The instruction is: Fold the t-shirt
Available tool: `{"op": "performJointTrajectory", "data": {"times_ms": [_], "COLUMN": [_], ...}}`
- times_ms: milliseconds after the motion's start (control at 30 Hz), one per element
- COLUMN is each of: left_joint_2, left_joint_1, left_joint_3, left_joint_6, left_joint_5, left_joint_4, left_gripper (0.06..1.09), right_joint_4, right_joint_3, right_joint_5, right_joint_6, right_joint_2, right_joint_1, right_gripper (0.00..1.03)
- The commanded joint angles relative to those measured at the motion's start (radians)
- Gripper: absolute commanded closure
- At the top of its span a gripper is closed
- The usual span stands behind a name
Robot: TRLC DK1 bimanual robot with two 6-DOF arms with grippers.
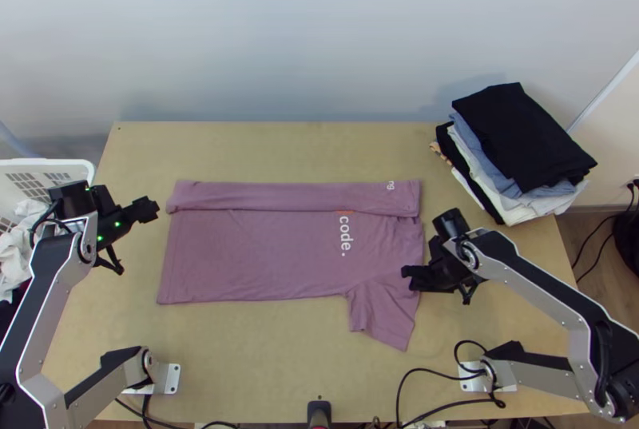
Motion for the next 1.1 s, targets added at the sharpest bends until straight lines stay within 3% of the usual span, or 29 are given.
{"op": "performJointTrajectory", "data": {"times_ms": [0, 100, 267, 433, 667, 800, 1067], "left_joint_2": [0.005, 0.027, 0.010, 0.027, 0.094, 0.114, 0.160], "left_joint_1": [0.007, -0.009, 0.016, 0.064, 0.047, 0.019, -0.004], "left_joint_3": [-0.024, 0.000, -0.029, -0.047, -0.099, -0.124, -0.168], "left_joint_6": [0.092, 0.275, 0.686, 0.870, 0.891, 0.887, 0.881], "left_joint_5": [0.010, 0.014, 0.023, 0.008, -0.033, -0.033, -0.033], "left_joint_4": [-0.056, -0.212, -0.499, -0.633, -0.620, -0.613, -0.591], "left_gripper": [0.26, 0.26, 0.26, 0.27, 0.27, 0.37, 0.37], "right_joint_4": [0.029, 0.037, 0.039, 0.045, 0.043, 0.045, 0.046], "right_joint_3": [-0.026, -0.028, -0.028, -0.028, -0.028, -0.035, -0.043], "right_joint_5": [-0.007, -0.007, -0.007, -0.009, -0.007, -0.007, -0.006], "right_joint_6": [0.005, 0.005, 0.004, 0.008, 0.010, 0.008, 0.008], "right_joint_2": [0.012, 0.001, -0.002, -0.002, -0.014, -0.025, -0.028], "right_joint_1": [0.019, 0.029, 0.029, 0.048, 0.054, 0.054, 0.052], "right_gripper": [1.00, 1.00, 1.00, 1.00, 1.00, 1.00, 1.00]}}
